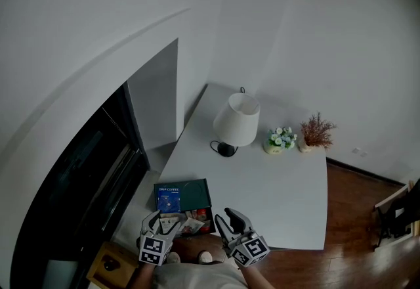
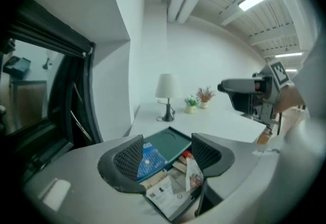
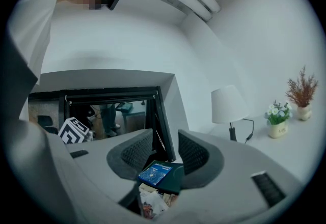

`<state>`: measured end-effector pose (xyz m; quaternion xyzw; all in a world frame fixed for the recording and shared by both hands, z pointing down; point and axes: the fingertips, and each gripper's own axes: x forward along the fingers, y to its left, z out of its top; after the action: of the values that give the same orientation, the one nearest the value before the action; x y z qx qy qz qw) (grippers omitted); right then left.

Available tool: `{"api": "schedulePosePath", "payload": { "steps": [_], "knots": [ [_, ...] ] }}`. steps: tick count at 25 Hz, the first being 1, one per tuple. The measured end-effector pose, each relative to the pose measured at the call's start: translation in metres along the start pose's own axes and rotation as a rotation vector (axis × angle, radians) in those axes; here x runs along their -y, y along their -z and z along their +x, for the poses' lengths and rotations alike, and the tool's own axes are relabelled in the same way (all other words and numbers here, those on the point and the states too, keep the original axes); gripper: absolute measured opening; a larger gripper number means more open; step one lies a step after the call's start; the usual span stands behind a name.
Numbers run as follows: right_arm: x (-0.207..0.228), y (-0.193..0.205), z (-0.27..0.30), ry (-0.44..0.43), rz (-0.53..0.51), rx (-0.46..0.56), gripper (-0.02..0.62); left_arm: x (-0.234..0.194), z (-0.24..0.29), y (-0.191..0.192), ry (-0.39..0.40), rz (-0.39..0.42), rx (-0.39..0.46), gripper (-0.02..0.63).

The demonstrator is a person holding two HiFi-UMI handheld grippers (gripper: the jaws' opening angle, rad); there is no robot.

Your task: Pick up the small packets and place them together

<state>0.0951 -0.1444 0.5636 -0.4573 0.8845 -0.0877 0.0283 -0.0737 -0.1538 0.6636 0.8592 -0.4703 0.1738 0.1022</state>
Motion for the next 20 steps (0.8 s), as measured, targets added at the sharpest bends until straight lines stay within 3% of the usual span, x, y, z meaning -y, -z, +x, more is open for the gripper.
{"api": "schedulePosePath", "payload": {
  "steps": [4,6,15,18,20],
  "knots": [
    [-0.007,0.003,0.001,-0.016,-0.001,-0.008,0.153,0.026,0.032,0.059,0.161,-0.009,-0.259,0.284],
    [-0.008,0.004,-0.001,-0.017,0.004,-0.013,0.153,0.035,0.043,0.075,0.214,-0.021,-0.335,0.284],
    [0.000,0.007,-0.015,0.015,0.017,-0.021,0.153,0.054,0.074,0.113,0.322,0.076,-0.509,0.203],
    [0.004,0.007,-0.018,0.029,0.021,-0.016,0.153,0.057,0.074,0.114,0.318,0.109,-0.540,0.051],
    [0.006,0.006,-0.020,0.035,0.020,-0.013,0.153,0.059,0.072,0.110,0.312,0.118,-0.546,0.013]
  ]
}}
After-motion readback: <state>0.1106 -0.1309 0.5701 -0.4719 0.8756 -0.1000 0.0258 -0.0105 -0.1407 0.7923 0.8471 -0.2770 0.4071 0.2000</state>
